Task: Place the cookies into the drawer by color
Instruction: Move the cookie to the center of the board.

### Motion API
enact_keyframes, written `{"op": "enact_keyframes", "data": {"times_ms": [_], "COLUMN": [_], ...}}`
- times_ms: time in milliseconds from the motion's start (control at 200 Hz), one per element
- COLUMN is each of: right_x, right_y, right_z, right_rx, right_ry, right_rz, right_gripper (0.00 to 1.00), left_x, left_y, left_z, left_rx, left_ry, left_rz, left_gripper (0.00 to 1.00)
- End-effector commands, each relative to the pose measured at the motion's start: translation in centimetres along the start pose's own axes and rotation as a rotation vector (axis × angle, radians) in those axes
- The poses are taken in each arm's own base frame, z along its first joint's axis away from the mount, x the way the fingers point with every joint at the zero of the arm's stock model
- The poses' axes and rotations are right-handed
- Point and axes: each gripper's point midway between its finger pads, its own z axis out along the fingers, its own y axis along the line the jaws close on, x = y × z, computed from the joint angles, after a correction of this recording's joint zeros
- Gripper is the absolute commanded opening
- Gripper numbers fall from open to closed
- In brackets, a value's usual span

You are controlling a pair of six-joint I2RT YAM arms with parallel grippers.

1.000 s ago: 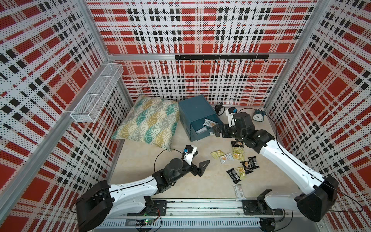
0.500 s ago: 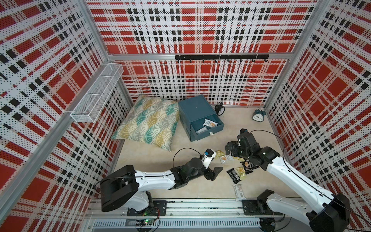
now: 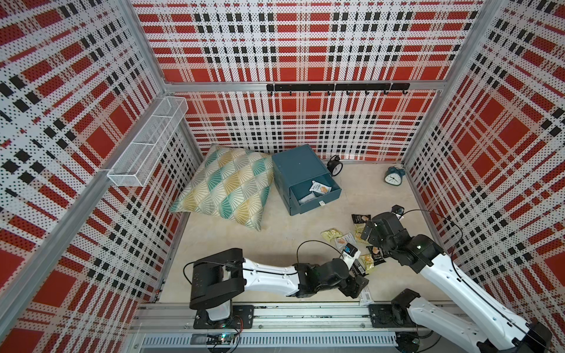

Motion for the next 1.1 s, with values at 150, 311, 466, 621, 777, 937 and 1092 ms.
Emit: {"op": "enact_keyframes", "data": {"times_ms": [150, 311, 466, 621, 777, 937, 1092], "right_x": [-1.9, -1.4, -1.1, -0.9, -1.0, -1.1, -1.1], "right_y": [-2.8, -2.9, -3.2, -3.7, -3.9, -4.2, -4.0], "right_z": [-1.7, -1.4, -1.2, -1.1, -1.0, -1.2, -1.2], "right_rx": [0.119, 0.126, 0.127, 0.127, 0.106, 0.094, 0.078], "right_ry": [-0.080, -0.072, -0.071, -0.066, -0.055, -0.053, -0.051], "right_rz": [0.086, 0.092, 0.104, 0.123, 0.135, 0.140, 0.139], "right_gripper": [1.00, 1.00, 1.00, 1.00, 1.00, 1.00, 1.00], "left_x": [3.4, 3.9, 5.2, 5.9, 7.1, 7.6, 7.4], "left_y": [0.2, 1.1, 2.1, 2.6, 3.4, 4.3, 5.4], "left_z": [2.1, 3.6, 5.1, 5.9, 6.5, 6.4, 5.5], "left_rx": [-0.136, -0.305, -0.440, -0.495, -0.536, -0.581, -0.615], "left_ry": [0.141, 0.180, 0.231, 0.251, 0.267, 0.269, 0.251], "left_rz": [-0.188, -0.131, -0.086, -0.081, -0.082, -0.084, -0.085], "left_gripper": [0.77, 0.69, 0.66, 0.68, 0.71, 0.68, 0.55]}}
